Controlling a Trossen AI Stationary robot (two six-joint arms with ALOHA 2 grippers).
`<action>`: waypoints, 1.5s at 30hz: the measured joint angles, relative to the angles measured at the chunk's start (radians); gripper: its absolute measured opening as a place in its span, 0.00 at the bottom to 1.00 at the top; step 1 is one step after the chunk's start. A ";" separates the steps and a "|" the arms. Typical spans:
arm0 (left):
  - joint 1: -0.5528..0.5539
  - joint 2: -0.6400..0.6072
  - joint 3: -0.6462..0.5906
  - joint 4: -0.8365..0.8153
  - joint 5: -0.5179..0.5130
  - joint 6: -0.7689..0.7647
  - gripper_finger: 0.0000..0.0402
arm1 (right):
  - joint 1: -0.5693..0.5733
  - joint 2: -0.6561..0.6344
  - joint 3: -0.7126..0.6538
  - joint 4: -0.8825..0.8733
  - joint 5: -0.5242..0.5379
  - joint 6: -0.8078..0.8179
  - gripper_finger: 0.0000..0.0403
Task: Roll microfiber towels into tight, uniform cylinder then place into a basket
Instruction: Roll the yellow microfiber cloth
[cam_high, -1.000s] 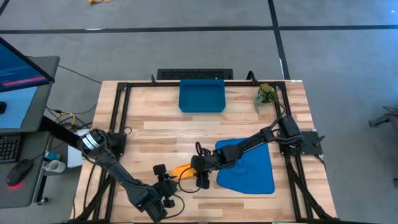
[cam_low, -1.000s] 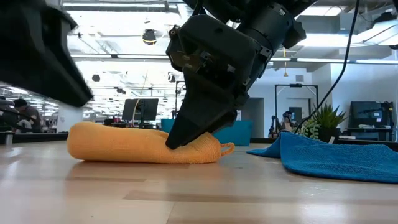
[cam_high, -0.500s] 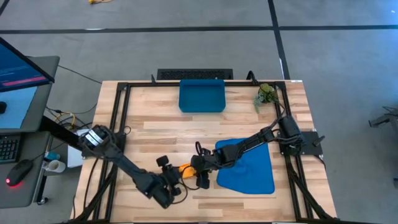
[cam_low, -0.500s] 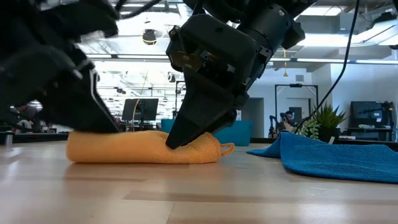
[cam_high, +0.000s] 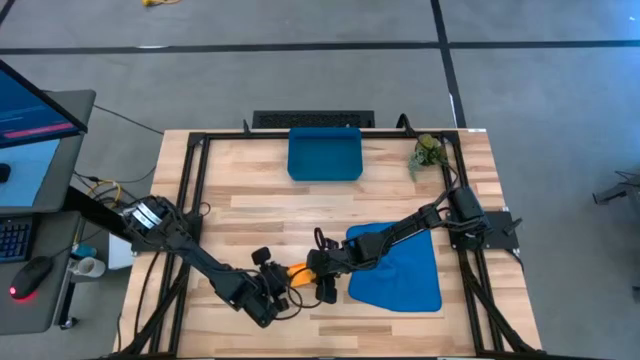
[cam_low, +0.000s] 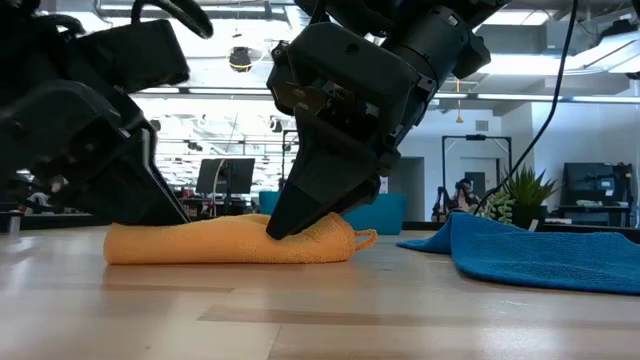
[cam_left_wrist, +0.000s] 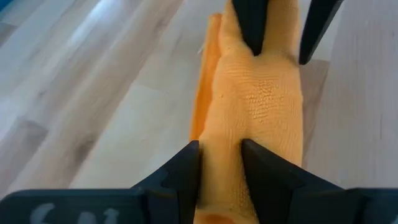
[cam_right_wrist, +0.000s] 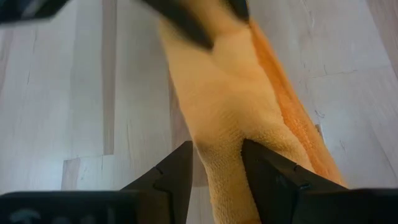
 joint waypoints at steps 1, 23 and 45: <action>-0.006 -0.021 -0.002 -0.015 -0.005 0.017 0.28 | 0.000 0.000 0.000 0.003 0.000 0.000 0.42; -0.003 0.030 0.000 0.246 -0.134 0.162 0.28 | 0.001 0.000 -0.001 0.008 0.000 0.007 0.42; 0.039 -0.013 -0.001 0.159 0.048 0.213 0.28 | 0.002 0.000 -0.001 0.009 0.000 0.026 0.42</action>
